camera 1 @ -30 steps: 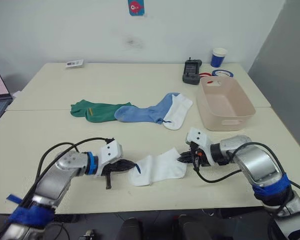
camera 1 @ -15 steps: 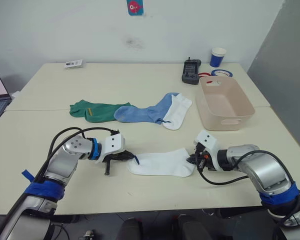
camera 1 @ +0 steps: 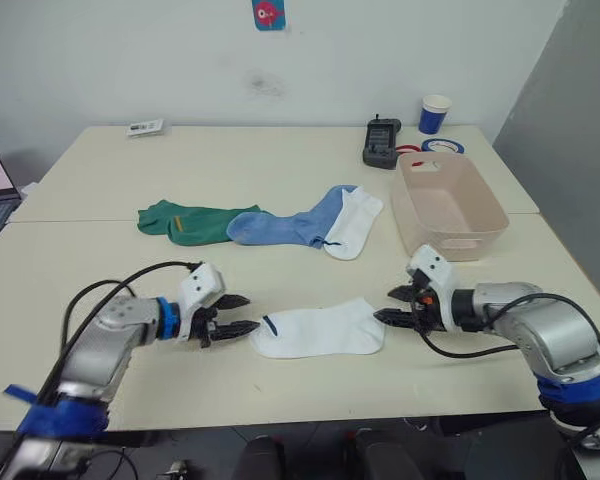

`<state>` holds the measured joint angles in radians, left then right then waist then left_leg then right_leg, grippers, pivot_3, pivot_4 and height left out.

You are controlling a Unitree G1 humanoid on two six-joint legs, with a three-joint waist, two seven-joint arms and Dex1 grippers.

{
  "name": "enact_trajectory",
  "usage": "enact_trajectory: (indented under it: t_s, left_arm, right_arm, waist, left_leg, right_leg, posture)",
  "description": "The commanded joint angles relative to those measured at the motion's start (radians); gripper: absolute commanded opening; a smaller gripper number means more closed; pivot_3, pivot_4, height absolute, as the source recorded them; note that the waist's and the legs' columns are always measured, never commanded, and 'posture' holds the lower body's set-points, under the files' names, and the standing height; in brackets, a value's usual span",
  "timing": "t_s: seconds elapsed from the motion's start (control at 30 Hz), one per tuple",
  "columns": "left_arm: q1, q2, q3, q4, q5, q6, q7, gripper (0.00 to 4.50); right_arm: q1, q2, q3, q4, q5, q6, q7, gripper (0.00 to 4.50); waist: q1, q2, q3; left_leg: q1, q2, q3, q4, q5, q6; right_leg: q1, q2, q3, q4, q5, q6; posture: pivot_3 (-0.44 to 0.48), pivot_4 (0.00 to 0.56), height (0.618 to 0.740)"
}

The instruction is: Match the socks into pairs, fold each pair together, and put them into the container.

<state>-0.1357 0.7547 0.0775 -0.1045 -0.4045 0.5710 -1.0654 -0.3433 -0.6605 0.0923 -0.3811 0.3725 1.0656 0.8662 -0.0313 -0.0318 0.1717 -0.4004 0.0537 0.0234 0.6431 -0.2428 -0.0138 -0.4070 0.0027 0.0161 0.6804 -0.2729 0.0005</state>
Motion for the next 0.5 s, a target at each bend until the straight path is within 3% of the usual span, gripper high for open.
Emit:
enact_trajectory:
  t_s: [0.03, 0.23, 0.5]
  left_arm:
    - [0.056, -0.022, 0.081, -0.135, -0.124, 0.175, 0.082, 2.82]
    - [0.142, -0.056, 0.106, -0.237, -0.208, 0.314, 0.182, 2.82]
    - [0.22, -0.073, 0.051, -0.286, -0.197, 0.311, 0.254, 2.82]
  right_arm:
    - [0.028, -0.007, -0.025, -0.034, 0.035, -0.046, 0.007, 3.22]
    - [0.039, 0.02, -0.006, 0.002, 0.038, -0.085, -0.016, 3.22]
    - [0.021, 0.039, 0.044, 0.096, 0.014, -0.153, -0.026, 3.22]
  waist:
    - [0.0, 0.0, 0.0]
    - [0.0, 0.0, 0.0]
    - [0.001, 0.0, 0.0]
  left_leg:
    - [0.001, 0.0, 0.0, 0.0, 0.0, 0.0]
    - [0.001, -0.001, 0.0, 0.0, 0.0, 0.0]
    - [0.001, -0.005, 0.0, 0.0, 0.0, 0.0]
  right_leg:
    - [0.0, 0.0, 0.0, 0.0, 0.0, 0.0]
    - [0.001, 0.0, 0.0, 0.0, 0.0, 0.0]
    - [0.001, -0.001, 0.001, 0.0, 0.0, 0.0]
  posture:
    - [0.0, 0.15, 0.74]
    - [0.0, 0.15, 0.74]
    - [0.0, 0.15, 0.74]
